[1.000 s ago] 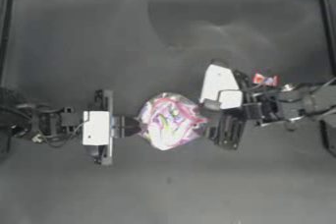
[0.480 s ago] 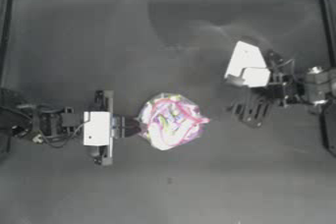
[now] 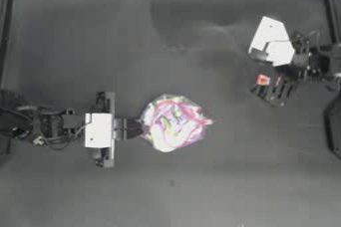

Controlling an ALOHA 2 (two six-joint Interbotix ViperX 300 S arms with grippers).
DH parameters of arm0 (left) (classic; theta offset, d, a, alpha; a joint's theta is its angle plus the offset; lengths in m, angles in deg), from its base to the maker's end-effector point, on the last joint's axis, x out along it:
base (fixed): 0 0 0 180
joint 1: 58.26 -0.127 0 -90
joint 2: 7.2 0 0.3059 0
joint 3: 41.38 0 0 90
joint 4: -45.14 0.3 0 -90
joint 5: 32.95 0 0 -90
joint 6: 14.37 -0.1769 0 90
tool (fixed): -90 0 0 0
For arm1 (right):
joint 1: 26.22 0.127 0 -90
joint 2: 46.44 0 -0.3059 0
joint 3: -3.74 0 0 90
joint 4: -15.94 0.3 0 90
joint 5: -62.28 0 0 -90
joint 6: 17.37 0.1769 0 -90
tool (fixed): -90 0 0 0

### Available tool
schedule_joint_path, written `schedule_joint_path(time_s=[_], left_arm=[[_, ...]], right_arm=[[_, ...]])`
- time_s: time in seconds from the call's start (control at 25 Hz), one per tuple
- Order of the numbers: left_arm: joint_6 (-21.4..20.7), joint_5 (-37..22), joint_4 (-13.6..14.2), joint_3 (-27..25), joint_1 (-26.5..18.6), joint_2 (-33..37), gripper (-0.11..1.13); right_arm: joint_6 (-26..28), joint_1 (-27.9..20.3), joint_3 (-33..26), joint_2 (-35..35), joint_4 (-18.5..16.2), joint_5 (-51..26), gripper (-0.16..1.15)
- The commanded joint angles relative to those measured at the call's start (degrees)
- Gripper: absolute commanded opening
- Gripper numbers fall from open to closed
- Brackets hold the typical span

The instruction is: Put candy in bag

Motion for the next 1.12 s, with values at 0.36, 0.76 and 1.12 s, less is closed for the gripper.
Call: schedule_joint_path(time_s=[0.36, 0.76, 1.12], left_arm=[[0.09, 0.26, -0.09, 0.88, -0.09, 0.53, 0.13], [0.00, 0.09, -0.09, 3.34, -0.09, -2.11, 0.13], [0.09, 0.00, -0.09, 3.34, -0.09, -1.58, 0.13]], right_arm=[[-10.46, -7.38, 2.02, 1.76, 6.77, -1.49, 1.01], [-10.63, -7.38, 2.90, 6.24, 5.45, -0.70, 1.01], [-11.60, -7.38, 4.39, 8.53, 6.42, 2.55, 1.01]])
